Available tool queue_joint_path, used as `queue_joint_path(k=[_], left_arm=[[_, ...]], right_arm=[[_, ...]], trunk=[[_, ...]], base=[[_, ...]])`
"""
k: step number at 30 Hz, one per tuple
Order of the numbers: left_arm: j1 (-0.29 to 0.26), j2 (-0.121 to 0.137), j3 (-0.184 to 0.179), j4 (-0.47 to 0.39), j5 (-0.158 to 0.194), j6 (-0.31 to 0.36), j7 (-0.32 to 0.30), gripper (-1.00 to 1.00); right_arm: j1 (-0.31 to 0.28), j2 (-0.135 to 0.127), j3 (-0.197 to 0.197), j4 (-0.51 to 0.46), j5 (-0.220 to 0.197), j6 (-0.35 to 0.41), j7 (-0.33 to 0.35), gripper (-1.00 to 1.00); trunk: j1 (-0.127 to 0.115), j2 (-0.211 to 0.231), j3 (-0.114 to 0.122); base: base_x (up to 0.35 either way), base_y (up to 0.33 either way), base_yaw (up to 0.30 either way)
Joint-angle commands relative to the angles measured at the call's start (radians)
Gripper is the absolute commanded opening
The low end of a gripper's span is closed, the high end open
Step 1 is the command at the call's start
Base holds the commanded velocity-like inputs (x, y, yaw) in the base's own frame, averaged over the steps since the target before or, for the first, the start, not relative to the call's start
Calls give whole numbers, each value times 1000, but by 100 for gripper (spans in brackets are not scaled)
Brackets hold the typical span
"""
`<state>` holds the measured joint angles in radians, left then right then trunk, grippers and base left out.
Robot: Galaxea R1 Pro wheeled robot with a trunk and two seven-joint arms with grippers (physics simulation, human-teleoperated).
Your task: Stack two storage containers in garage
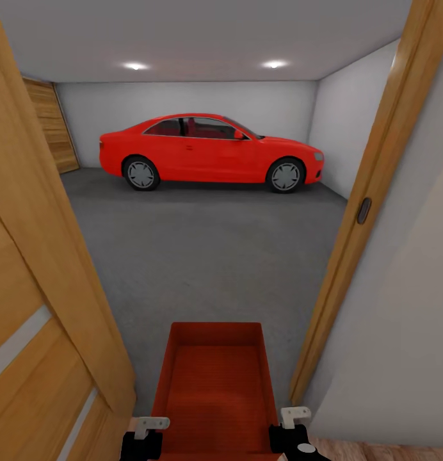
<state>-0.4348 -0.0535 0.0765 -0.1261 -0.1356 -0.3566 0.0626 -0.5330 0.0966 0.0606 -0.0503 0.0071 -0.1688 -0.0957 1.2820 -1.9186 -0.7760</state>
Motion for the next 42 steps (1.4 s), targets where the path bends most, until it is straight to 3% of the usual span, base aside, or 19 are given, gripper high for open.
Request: queue_joint_path(k=[1,42], left_arm=[[-1,0,29,0,-9,-4,14,-100],[-1,0,28,0,-9,-4,14,-100]], right_arm=[[-1,0,-1,1,-3,-3,-9,-100],[-1,0,-1,1,-2,-3,-9,-100]], trunk=[[0,0,-1],[0,0,-1]], base=[[2,1,0],[124,0,0]])
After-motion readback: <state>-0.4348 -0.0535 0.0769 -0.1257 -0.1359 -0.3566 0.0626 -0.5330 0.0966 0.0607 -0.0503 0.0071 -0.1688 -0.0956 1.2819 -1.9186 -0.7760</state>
